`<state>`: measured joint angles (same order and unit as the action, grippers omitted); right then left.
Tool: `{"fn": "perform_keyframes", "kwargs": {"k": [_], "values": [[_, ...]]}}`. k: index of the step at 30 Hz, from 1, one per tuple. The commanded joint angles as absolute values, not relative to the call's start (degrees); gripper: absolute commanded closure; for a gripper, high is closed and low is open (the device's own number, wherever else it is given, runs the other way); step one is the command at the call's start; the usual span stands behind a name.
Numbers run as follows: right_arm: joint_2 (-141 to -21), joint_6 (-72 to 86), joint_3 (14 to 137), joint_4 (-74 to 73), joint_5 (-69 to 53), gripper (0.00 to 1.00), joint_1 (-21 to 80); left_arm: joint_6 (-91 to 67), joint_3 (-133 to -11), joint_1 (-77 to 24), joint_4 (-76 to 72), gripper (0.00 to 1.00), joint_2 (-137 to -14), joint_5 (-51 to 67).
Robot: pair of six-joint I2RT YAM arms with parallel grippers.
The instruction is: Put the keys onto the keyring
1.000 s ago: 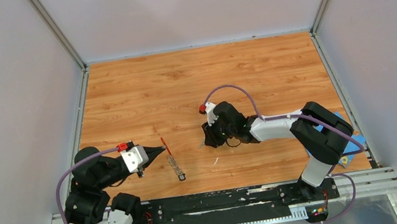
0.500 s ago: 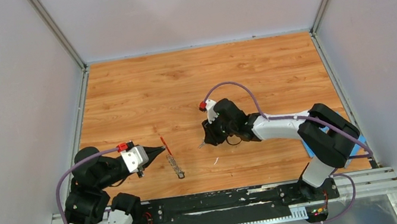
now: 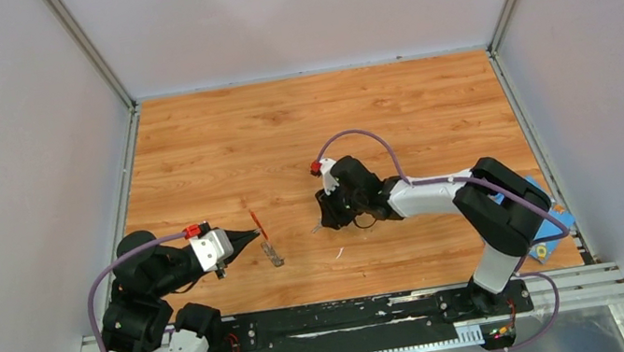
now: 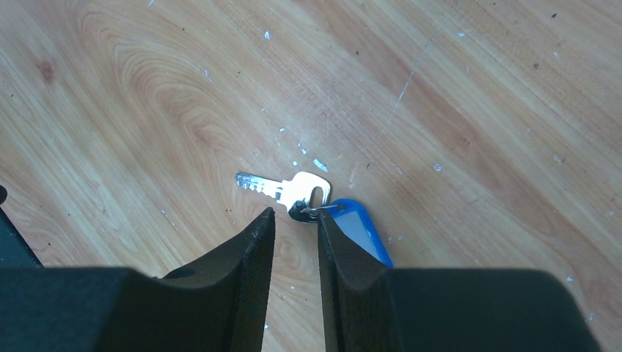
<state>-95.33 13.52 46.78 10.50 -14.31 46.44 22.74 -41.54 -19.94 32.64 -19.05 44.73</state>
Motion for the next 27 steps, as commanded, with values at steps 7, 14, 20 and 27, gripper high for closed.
{"fn": "perform_keyframes", "kwargs": {"k": [7,14,20,27], "values": [[-92.64,13.1,48.36,6.91,-13.31,0.62,45.65,23.05,-42.01,-19.6,30.83,1.0,-18.9,44.82],[-91.8,13.86,47.82,6.72,-13.69,0.57,44.46,22.95,-41.92,-19.6,30.51,1.0,-19.03,44.94],[-94.18,14.47,48.57,7.12,-14.07,0.59,44.4,23.08,-42.08,-19.6,30.52,1.0,-18.66,44.65],[-96.5,14.26,49.25,7.27,-13.54,0.59,44.47,23.14,-42.41,-19.6,30.53,1.0,-18.85,44.74]]}}
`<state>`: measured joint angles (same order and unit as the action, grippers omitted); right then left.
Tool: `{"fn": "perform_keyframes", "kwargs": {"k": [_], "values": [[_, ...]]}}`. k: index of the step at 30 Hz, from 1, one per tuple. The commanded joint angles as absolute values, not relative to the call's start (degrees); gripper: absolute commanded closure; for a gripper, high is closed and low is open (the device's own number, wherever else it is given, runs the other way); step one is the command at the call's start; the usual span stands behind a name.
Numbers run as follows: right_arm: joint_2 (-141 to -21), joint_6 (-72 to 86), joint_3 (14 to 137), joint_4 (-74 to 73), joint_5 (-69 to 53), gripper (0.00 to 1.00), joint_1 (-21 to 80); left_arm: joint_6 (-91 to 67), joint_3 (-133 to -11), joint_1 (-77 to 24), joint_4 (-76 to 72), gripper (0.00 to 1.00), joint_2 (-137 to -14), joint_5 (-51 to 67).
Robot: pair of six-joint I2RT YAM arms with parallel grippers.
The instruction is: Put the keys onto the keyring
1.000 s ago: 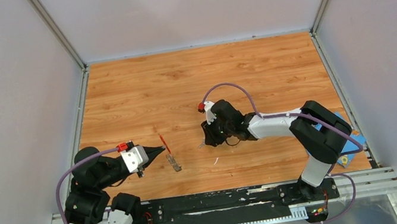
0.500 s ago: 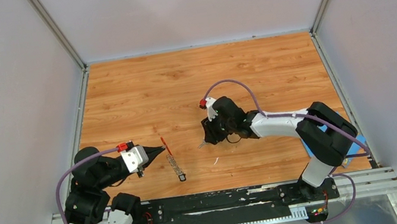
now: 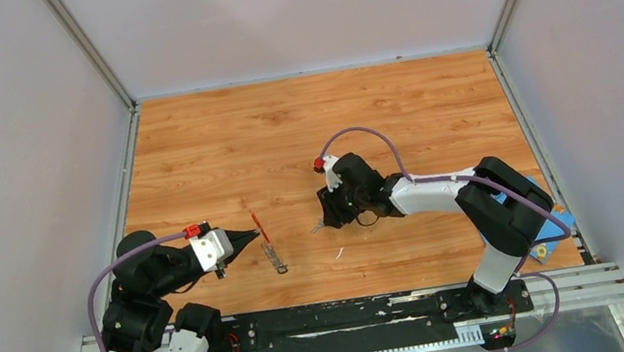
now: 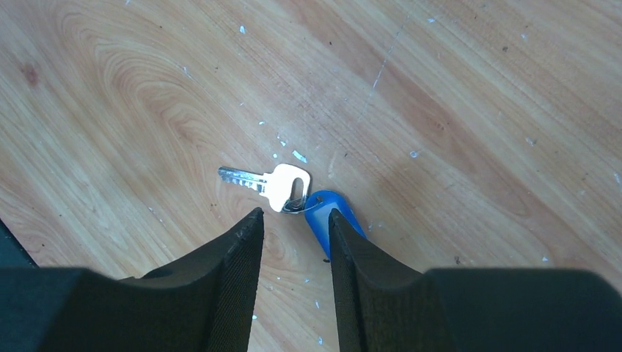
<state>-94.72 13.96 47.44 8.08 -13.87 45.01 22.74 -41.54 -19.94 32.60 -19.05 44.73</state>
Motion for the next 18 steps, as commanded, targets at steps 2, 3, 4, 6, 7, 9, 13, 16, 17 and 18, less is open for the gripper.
{"fn": "perform_keyframes", "kwargs": {"k": [2,3,4,6,7,9,13,16,17,18], "values": [[-97.08,14.27,49.39,7.67,-13.49,0.61,44.39,23.19,-42.45,-19.6,30.5,1.0,-18.93,44.74],[-97.24,14.28,49.44,7.79,-13.41,0.62,44.46,23.23,-42.45,-19.6,30.49,1.0,-18.91,44.74],[-97.43,14.32,49.55,7.88,-13.37,0.63,44.41,23.33,-42.53,-19.6,30.51,1.0,-18.91,44.69],[-97.32,14.45,49.49,8.35,-13.51,0.64,44.44,23.5,-42.56,-19.6,30.51,1.0,-18.9,44.65],[-97.34,14.55,49.48,8.62,-13.61,0.65,44.47,23.49,-42.5,-19.6,30.5,1.0,-18.85,44.65],[-97.46,14.66,49.63,8.7,-13.62,0.66,44.44,23.52,-42.45,-19.6,30.56,1.0,-18.9,44.69],[-97.64,14.63,49.66,8.53,-13.07,0.69,44.49,23.42,-42.36,-19.6,30.55,1.0,-18.89,44.65],[-97.64,14.58,49.87,8.59,-12.46,0.72,44.53,23.38,-42.32,-19.6,30.53,1.0,-18.9,44.65],[-97.6,14.51,49.98,8.68,-12.42,0.74,44.6,23.45,-42.24,-19.6,30.58,1.0,-18.9,44.58],[-97.7,14.5,50.27,8.62,-12.14,0.75,44.68,23.45,-42.19,-19.6,30.58,1.0,-18.9,44.57]]}}
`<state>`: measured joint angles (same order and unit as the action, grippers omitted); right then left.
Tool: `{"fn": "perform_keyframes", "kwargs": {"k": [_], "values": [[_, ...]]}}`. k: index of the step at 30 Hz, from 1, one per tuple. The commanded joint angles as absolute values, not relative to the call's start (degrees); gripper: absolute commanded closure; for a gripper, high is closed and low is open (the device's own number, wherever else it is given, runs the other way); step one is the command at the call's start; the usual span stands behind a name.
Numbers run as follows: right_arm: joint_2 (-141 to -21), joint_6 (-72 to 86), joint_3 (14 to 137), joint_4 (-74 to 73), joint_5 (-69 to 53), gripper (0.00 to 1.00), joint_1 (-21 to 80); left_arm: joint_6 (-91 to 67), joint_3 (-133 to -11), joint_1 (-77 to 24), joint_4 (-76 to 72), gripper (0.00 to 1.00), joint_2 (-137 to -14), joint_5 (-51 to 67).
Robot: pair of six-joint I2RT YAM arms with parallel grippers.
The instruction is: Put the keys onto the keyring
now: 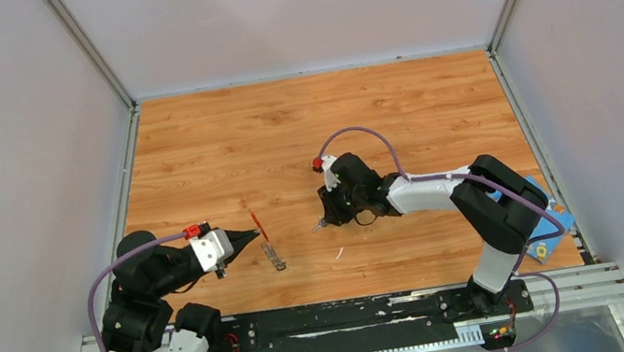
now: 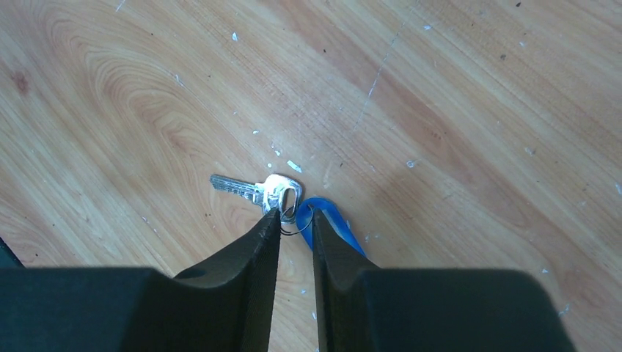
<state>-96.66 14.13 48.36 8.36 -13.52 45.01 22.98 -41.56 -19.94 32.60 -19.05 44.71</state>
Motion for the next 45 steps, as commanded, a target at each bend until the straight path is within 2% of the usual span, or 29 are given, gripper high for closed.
{"fn": "perform_keyframes", "kwargs": {"k": [1,9,12,20,26,45], "values": [[-97.73,14.28,50.54,8.55,-11.89,0.77,44.85,23.43,-42.07,-19.6,30.63,1.0,-18.83,44.56],[-98.94,14.68,51.6,8.44,-11.66,0.91,45.61,24.66,-41.92,-19.6,31.95,1.0,-18.46,43.87],[-99.13,14.67,51.5,8.04,-11.49,0.93,45.7,24.86,-41.84,-19.6,32.18,1.0,-18.29,43.86],[-97.87,14.7,50.84,6.79,-11.08,0.76,45.8,25.15,-41.88,-19.6,32.2,1.0,-18.11,43.9],[-97.29,14.82,50.67,6.33,-11.57,0.7,46.22,25.61,-42.18,-19.6,32.47,1.0,-17.97,43.82],[-95.27,16.44,49.49,3.67,-10.22,0.75,47.37,26.02,-42.0,-19.6,32.53,1.0,-17.59,43.77]]}}
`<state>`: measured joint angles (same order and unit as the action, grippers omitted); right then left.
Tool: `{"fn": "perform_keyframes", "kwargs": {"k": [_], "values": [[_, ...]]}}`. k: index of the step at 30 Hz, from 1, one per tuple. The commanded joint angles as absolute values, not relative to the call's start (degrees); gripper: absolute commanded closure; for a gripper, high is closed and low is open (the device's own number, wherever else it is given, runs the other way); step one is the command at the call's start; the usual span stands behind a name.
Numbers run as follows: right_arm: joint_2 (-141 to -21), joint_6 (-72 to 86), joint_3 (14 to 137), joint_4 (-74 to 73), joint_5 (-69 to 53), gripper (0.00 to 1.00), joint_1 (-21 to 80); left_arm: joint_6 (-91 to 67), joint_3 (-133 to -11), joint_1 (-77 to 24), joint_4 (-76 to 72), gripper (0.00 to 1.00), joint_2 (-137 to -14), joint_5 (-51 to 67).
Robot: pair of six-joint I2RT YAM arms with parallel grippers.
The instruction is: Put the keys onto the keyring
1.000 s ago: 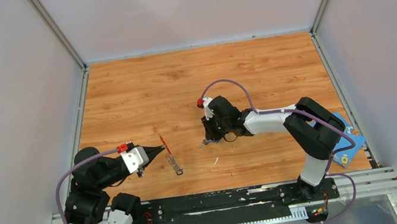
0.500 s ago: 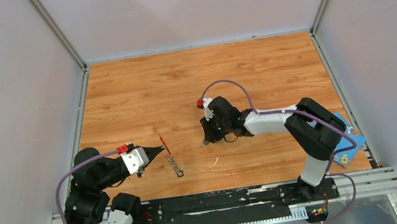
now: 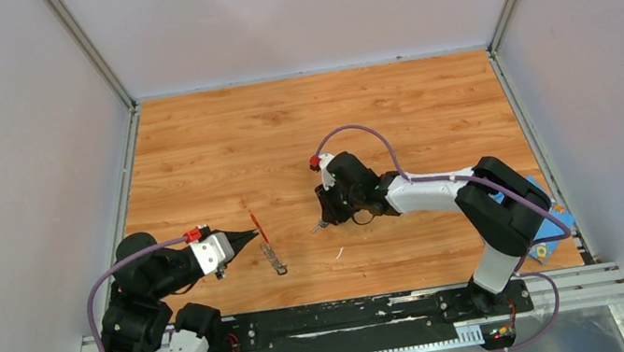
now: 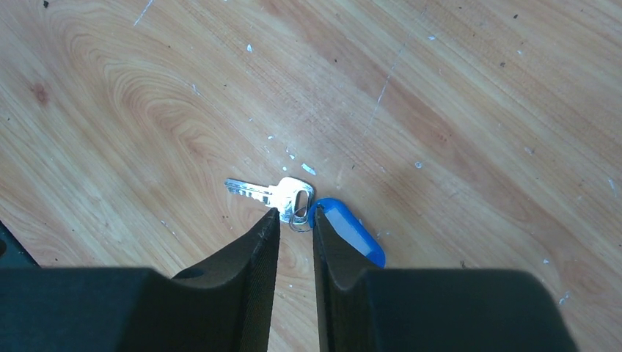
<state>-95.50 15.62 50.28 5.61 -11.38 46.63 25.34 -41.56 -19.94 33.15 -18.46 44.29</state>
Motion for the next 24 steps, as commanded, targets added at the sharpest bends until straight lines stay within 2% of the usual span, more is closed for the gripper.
{"fn": "perform_keyframes", "kwargs": {"k": [1,17,20,24], "values": [[-95.34,16.46,49.46,3.43,-9.98,0.75,47.45,25.99,-42.01,-19.6,32.52,1.0,-17.5,43.73],[-98.78,17.42,52.06,1.39,-10.91,0.69,47.67,26.37,-42.63,-19.59,32.55,1.0,-17.8,43.85],[-98.7,17.27,52.42,1.41,-10.48,0.72,47.97,26.39,-42.71,-19.6,32.6,1.0,-17.99,43.86],[-98.52,16.96,52.75,2.03,-10.16,0.81,48.19,26.5,-42.85,-19.6,32.46,1.0,-18.1,43.86]]}}
